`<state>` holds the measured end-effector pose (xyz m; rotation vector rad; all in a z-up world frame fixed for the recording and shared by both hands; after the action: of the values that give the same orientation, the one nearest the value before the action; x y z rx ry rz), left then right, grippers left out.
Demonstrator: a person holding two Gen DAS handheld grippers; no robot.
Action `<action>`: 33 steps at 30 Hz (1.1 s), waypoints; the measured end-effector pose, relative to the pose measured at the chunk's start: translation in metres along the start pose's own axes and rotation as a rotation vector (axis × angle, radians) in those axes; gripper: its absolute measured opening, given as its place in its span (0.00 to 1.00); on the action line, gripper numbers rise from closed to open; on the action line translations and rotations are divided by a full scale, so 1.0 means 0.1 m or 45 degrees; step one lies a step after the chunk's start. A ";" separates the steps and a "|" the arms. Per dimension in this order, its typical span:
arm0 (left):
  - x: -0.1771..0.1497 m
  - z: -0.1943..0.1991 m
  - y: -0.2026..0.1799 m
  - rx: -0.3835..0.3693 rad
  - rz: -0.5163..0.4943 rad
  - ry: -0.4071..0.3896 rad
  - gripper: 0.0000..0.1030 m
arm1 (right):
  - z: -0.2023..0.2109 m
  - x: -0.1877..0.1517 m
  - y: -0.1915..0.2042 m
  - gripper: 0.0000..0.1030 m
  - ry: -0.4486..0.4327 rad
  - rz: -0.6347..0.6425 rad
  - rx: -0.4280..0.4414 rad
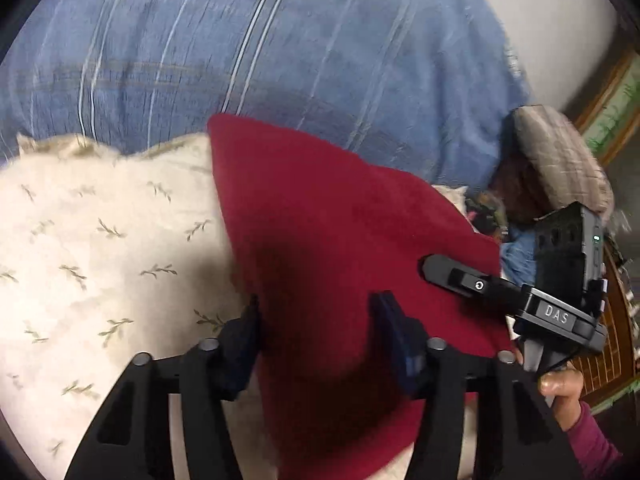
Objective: Fold small clothes
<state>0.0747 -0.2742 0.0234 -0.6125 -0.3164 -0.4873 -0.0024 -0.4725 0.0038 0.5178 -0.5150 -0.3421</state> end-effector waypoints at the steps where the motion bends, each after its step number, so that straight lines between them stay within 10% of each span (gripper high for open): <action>1: -0.04 0.15 -0.06 -0.010 -0.017 -0.006 0.46 | 0.05 -0.03 0.09 0.46 0.001 0.014 -0.006; 7: -0.54 0.95 -0.37 0.013 -0.153 -0.040 0.44 | 0.08 -0.57 0.73 0.46 0.087 0.090 0.113; 14: -1.03 0.86 0.07 0.198 -0.033 0.040 0.46 | 0.01 -0.73 0.43 0.50 0.028 0.041 -0.214; 21: -0.87 0.60 0.41 0.034 0.120 -0.023 0.70 | 0.10 -0.58 0.07 0.90 -0.005 -0.120 -0.068; 27: -0.61 -0.10 0.56 -0.151 0.231 0.076 0.73 | -0.30 -0.56 -0.15 0.91 0.108 -0.223 0.115; 33: -0.42 -0.26 0.47 -0.170 0.197 0.096 0.61 | -0.24 -0.53 0.23 0.68 0.136 -0.090 0.242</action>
<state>0.0679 -0.2429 -0.0364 -0.7403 -0.1638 -0.3834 -0.0291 -0.4216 -0.0216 0.7361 -0.4285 -0.3325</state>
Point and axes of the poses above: each gripper's, at about its wrist camera, not at the fingertips, and z roughly against the way its jaws point, y to its left, x to its top, the point moved 6 cm from there along -z, roughly the way its jaws point, and after that the axes turned 12 degrees about y, right-handed, at the moved point
